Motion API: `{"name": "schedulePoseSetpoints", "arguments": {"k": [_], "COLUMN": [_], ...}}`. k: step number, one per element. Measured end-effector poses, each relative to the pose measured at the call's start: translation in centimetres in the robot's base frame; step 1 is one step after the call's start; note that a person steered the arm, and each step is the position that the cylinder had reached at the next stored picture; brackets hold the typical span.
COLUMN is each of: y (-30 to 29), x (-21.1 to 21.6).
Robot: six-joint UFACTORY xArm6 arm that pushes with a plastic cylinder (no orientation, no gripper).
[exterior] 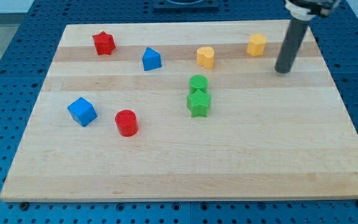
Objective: Place your hand in between the yellow blocks
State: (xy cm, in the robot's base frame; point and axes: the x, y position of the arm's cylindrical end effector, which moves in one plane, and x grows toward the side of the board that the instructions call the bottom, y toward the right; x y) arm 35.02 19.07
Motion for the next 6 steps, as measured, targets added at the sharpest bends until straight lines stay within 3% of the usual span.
{"name": "schedulePoseSetpoints", "arguments": {"k": [2, 4, 6], "y": [-0.5, -9.2, -12.9], "x": [-2.0, -4.5, -6.6]}}
